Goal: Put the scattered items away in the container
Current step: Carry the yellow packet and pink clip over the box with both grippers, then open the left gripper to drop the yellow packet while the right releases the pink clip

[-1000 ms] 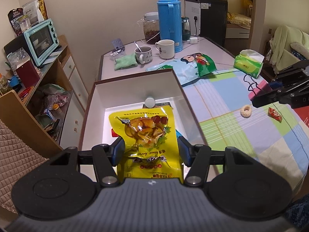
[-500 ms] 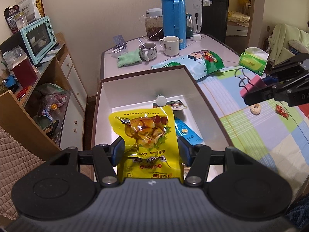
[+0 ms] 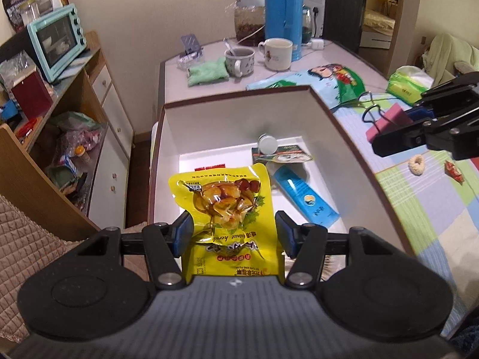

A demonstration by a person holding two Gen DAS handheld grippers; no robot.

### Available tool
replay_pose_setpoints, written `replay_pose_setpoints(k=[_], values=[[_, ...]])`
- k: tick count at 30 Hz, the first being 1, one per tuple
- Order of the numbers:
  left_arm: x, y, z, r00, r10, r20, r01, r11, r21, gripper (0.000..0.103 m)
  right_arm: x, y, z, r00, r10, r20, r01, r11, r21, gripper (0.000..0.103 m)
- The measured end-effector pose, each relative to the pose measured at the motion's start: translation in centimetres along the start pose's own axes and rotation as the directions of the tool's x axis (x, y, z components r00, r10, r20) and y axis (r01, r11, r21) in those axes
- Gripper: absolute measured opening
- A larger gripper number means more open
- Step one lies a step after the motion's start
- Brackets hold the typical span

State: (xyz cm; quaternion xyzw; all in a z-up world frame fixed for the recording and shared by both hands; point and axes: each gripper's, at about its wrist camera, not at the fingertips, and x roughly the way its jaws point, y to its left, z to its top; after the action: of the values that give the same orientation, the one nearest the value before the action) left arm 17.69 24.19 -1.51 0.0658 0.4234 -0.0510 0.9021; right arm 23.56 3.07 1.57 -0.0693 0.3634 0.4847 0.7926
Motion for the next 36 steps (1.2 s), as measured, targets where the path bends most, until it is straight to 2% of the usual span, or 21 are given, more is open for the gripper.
replay_pose_setpoints(k=[13,16,23,29,33,36], values=[[7.7,1.9,0.9,0.994,0.002,-0.114,-0.008,0.999,-0.052,0.055,3.1,-2.2,1.3,0.999,-0.019,-0.036,0.021,0.999,0.042,0.021],[8.7,1.9,1.0,0.992,0.011,-0.123,-0.016,0.999,-0.035,0.056,3.8,-2.8,1.5,0.999,-0.021,-0.049,0.024,0.998,0.051,0.021],[10.3,1.5,1.9,0.992,0.033,-0.125,-0.032,0.999,0.012,0.06,5.7,-3.3,2.0,0.997,-0.008,-0.078,0.012,0.999,0.052,0.021],[10.9,0.6,1.6,0.988,0.07,-0.139,-0.057,0.994,0.095,0.066,6.9,-3.4,2.1,0.995,0.004,-0.103,0.0,0.999,0.036,0.021],[10.9,0.7,1.8,0.988,0.066,-0.142,-0.052,0.994,0.095,0.072,7.4,-3.6,2.1,0.993,0.004,-0.114,0.0,0.999,0.035,0.021],[10.7,0.9,1.9,0.988,0.073,-0.14,-0.06,0.994,0.093,0.073,7.5,-3.8,2.1,0.993,0.003,-0.121,0.001,0.999,0.033,0.021]])
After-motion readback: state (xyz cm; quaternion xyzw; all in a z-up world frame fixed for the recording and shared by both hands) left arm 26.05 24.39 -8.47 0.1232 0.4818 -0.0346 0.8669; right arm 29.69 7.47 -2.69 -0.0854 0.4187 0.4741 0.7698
